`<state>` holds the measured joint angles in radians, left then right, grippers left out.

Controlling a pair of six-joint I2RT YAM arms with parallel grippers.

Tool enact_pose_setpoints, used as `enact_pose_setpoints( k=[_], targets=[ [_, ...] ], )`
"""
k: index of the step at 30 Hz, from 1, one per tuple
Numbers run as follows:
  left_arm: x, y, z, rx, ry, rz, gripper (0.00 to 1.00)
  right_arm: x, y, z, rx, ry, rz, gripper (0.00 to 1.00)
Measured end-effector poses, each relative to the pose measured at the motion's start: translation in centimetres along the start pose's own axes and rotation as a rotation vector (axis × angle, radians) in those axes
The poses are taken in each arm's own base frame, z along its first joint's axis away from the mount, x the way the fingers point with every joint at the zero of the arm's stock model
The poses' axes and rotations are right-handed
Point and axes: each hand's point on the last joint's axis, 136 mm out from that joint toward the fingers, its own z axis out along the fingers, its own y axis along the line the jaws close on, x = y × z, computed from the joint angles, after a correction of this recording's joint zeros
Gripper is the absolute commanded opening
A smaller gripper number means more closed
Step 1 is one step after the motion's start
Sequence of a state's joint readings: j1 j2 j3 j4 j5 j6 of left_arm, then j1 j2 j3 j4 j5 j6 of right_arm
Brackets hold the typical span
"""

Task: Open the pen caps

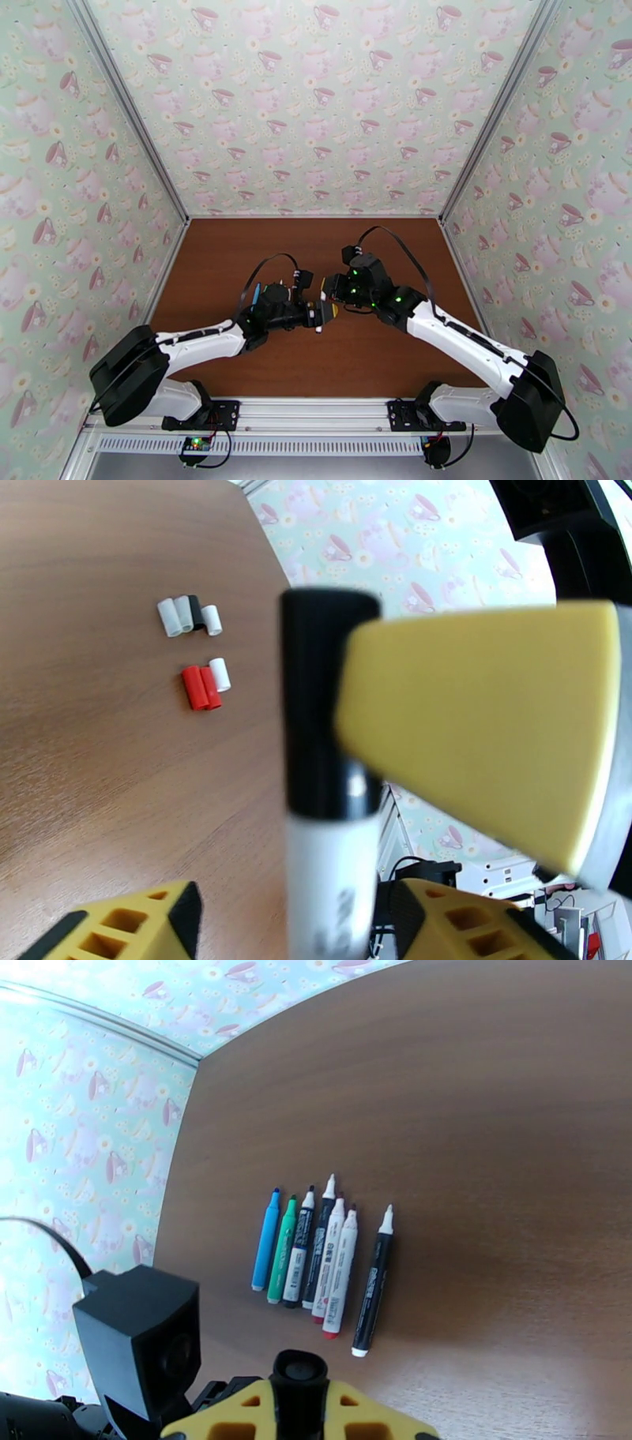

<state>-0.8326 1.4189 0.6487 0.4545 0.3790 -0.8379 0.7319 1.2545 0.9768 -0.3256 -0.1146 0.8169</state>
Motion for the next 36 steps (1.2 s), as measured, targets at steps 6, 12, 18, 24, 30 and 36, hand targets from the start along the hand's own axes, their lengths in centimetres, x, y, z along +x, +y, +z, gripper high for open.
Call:
enact_pose_setpoints(
  k=[6,12,18,24,30,36],
  targets=[
    [-0.3,-0.3,0.0,0.005,-0.004,0.018,0.41,-0.1,0.1,0.0,-0.006,-0.005,0.013,0.15],
    [-0.2,-0.2,0.1,-0.002,0.002,0.029,0.30,-0.2,0.1,0.0,-0.004,-0.012,0.015,0.15],
    [-0.1,-0.1,-0.1,-0.011,0.008,0.033,0.20,-0.1,-0.1,0.3,0.003,-0.005,0.016,0.15],
    [0.2,0.3,-0.2,-0.034,0.022,0.040,0.11,0.1,-0.1,0.3,0.008,-0.001,0.015,0.25],
    [0.1,-0.4,-0.5,-0.013,0.021,0.077,0.11,0.2,0.0,0.3,0.001,0.005,0.011,0.38],
    [0.5,-1.6,-0.9,0.030,0.040,0.124,0.11,0.6,0.4,0.3,-0.020,0.026,0.010,0.39]
  ],
)
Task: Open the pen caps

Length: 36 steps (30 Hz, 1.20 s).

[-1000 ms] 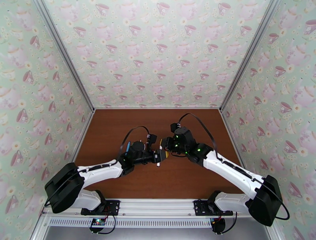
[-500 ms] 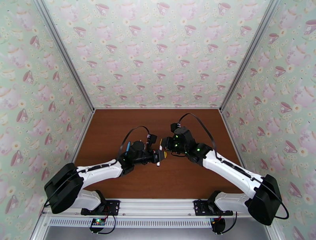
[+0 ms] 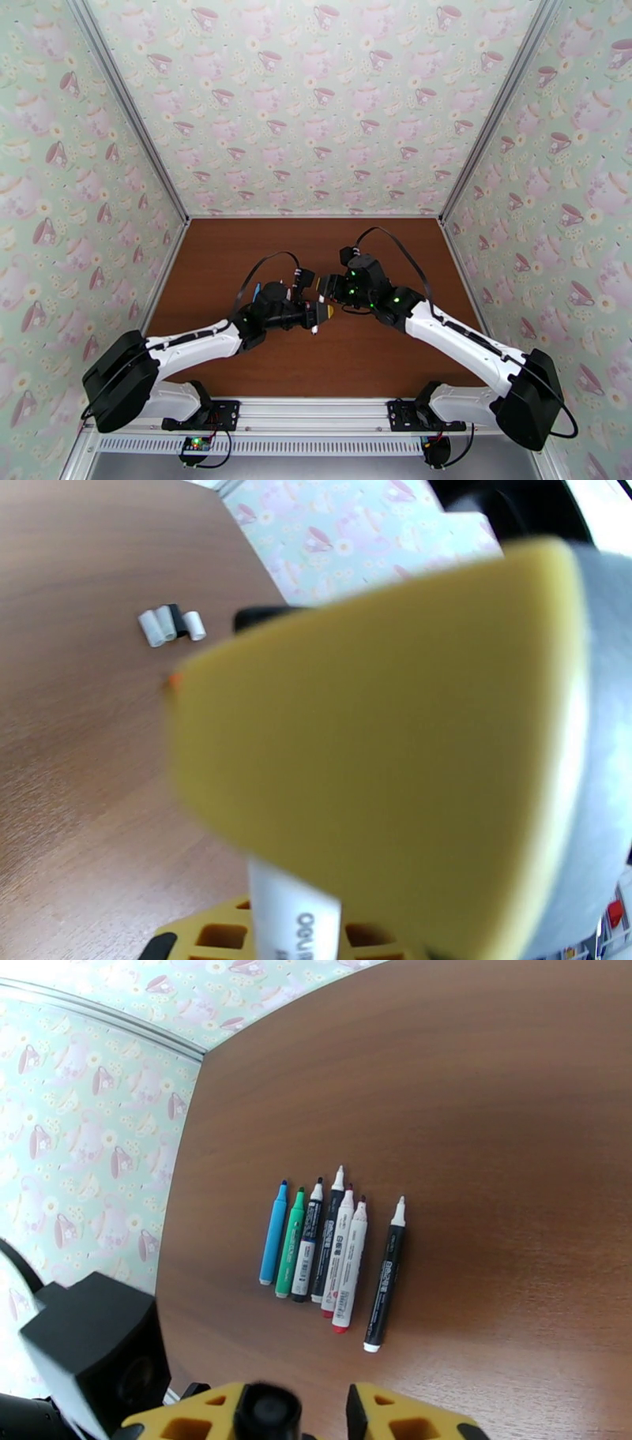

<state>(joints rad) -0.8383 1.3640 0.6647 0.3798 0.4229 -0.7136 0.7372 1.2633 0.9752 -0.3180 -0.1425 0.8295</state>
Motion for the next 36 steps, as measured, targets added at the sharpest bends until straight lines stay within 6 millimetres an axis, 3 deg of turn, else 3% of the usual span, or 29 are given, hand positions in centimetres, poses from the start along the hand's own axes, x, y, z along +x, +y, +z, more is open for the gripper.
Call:
enact_pose_setpoints(
  k=[9,30,36],
  targets=[
    [0.8,-1.1,0.1,0.034,0.027,0.050,0.11,-0.3,0.2,-0.2,-0.031,0.018,0.004,0.29],
    [1.1,-1.3,0.0,0.034,0.036,0.076,0.09,-0.5,0.8,-0.7,-0.060,0.031,-0.008,0.06],
    [0.6,-3.4,-0.2,0.129,0.030,0.073,0.10,-1.1,2.0,-2.4,-0.164,0.049,0.000,0.05]
  ],
)
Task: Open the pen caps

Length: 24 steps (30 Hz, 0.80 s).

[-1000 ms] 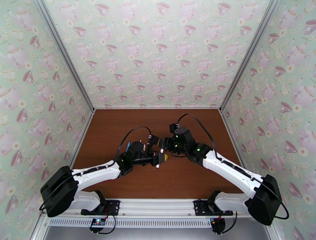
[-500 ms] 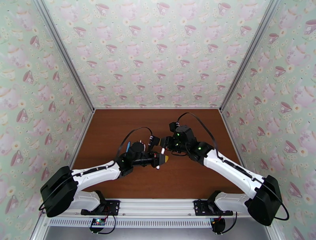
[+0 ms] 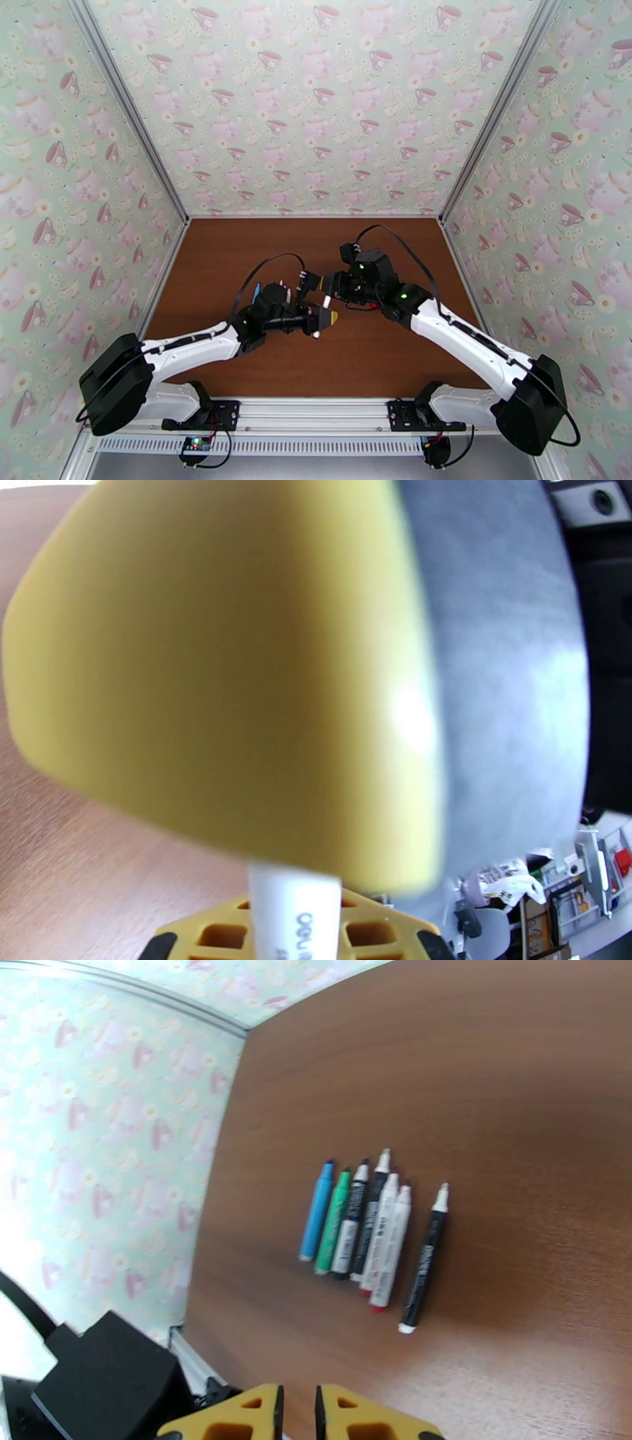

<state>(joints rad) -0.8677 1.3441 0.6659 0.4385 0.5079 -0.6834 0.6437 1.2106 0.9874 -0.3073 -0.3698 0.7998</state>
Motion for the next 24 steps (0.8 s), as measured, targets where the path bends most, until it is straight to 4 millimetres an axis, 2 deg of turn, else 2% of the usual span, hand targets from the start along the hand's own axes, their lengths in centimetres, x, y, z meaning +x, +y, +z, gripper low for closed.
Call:
enact_pose_setpoints(
  k=[5,10,19,20,24],
  targets=[
    [-0.7,-2.6,-0.2,0.105,-0.011,0.010,0.08,-0.4,2.0,-2.1,-0.112,-0.012,-0.031,0.02],
    [-1.0,-3.9,-0.1,0.134,-0.018,0.027,0.07,-0.7,3.0,-3.3,-0.160,-0.023,-0.060,0.01],
    [-0.5,-3.3,1.5,-0.122,-0.011,0.112,0.05,-0.9,0.7,-4.3,-0.001,-0.028,0.004,0.00],
    [-0.1,-3.2,1.6,-0.145,0.007,0.128,0.05,-1.5,0.5,-4.5,0.024,-0.057,0.008,0.00],
    [3.6,-3.2,1.9,-0.217,0.124,0.205,0.05,-6.0,-1.2,-6.6,0.138,-0.239,0.027,0.00]
  ],
)
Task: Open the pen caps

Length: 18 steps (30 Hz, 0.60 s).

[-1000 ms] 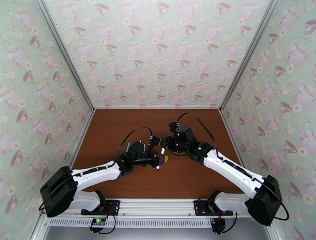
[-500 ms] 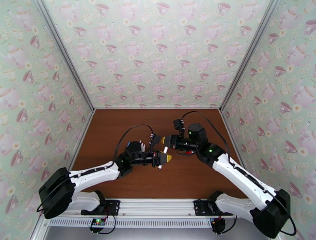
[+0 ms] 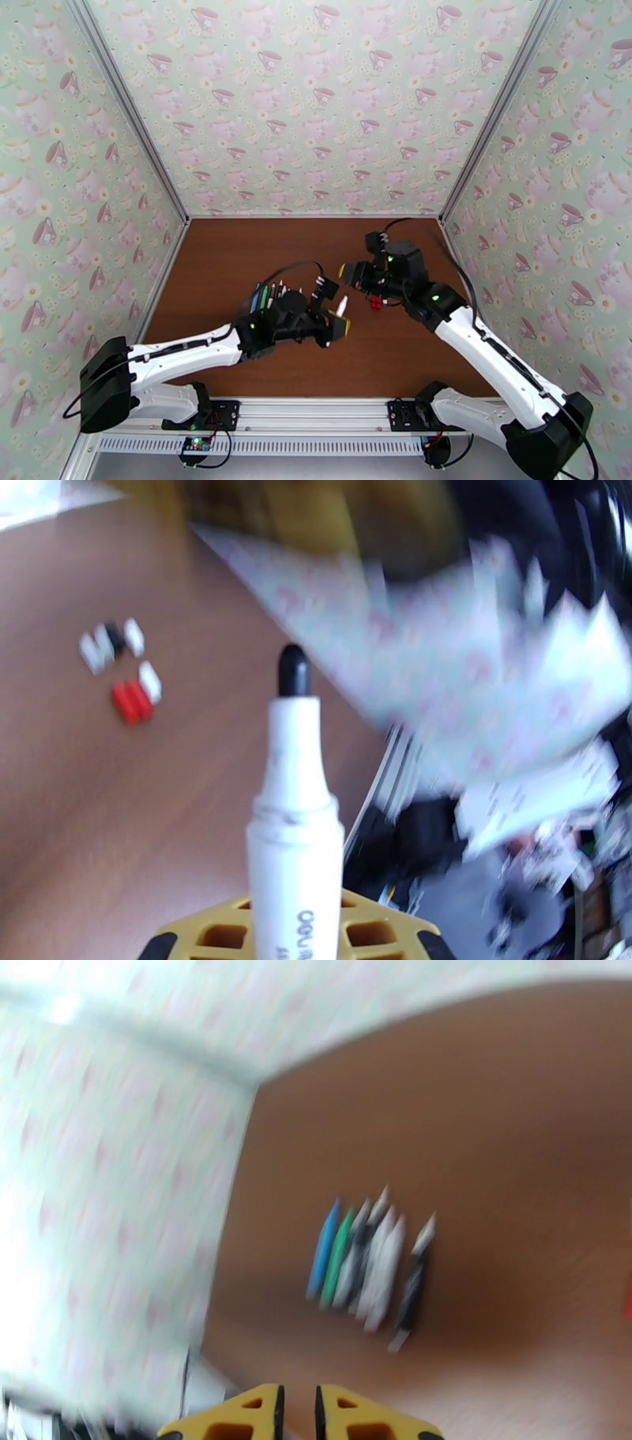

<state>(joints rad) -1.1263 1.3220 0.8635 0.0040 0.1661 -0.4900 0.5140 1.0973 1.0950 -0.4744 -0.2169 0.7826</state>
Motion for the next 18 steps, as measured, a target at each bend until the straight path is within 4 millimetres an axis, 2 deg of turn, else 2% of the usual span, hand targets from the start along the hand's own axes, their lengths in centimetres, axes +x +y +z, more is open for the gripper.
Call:
enact_pose_setpoints(
  k=[3,9,11,14,18],
  targets=[
    [1.3,-0.6,0.3,-0.022,0.051,0.043,0.05,-1.4,-0.6,-0.4,0.034,-0.051,0.006,0.00],
    [1.1,-0.1,0.3,-0.043,0.049,0.042,0.08,-1.8,-1.3,-0.4,0.049,-0.061,-0.028,0.01],
    [0.7,0.1,0.0,-0.041,0.027,0.025,0.09,-1.3,-1.6,-0.3,0.051,-0.044,-0.056,0.02],
    [0.0,1.0,-0.7,-0.035,-0.013,-0.015,0.11,0.0,-3.1,-0.3,0.086,-0.008,-0.097,0.04],
    [-0.9,2.3,-1.9,-0.021,-0.074,-0.076,0.12,1.8,-7.0,-0.9,0.171,0.034,-0.115,0.05]
  ],
)
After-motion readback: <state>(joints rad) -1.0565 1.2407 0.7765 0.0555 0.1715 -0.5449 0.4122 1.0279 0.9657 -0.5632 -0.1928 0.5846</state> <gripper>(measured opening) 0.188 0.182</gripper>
